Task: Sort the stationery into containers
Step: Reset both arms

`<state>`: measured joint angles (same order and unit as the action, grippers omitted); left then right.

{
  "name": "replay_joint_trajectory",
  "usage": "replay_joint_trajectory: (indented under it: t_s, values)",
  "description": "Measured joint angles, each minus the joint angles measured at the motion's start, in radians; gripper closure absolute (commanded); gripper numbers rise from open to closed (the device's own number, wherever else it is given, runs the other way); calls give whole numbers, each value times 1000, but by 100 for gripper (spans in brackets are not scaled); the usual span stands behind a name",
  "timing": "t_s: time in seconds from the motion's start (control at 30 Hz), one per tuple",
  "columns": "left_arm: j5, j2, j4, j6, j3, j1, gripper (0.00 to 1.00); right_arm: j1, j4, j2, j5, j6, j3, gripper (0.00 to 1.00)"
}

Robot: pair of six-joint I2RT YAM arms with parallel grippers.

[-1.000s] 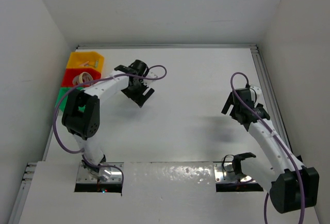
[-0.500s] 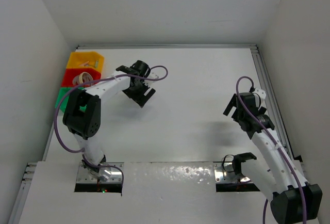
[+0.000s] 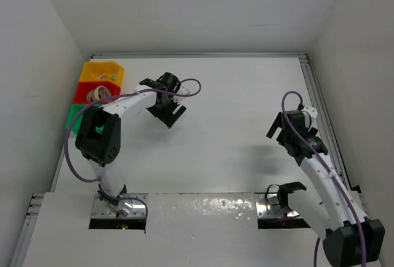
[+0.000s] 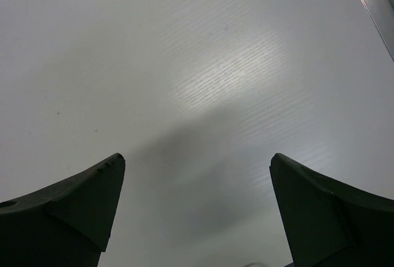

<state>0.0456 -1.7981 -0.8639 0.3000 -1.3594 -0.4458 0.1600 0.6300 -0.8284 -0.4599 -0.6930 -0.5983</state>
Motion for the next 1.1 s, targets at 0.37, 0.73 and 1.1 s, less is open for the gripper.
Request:
replay_joint_trajectory:
  t_s: [0.37, 0.73, 1.1]
  values:
    - [-199, 462, -60, 123, -41, 235, 26, 0, 24, -3, 16, 36, -13, 1]
    - [-71, 1444, -109, 264, 455, 242, 21, 0, 14, 13, 81, 69, -16, 1]
    - [-22, 1791, -184, 403, 614, 237, 0, 0, -1, 43, 98, 84, -14, 1]
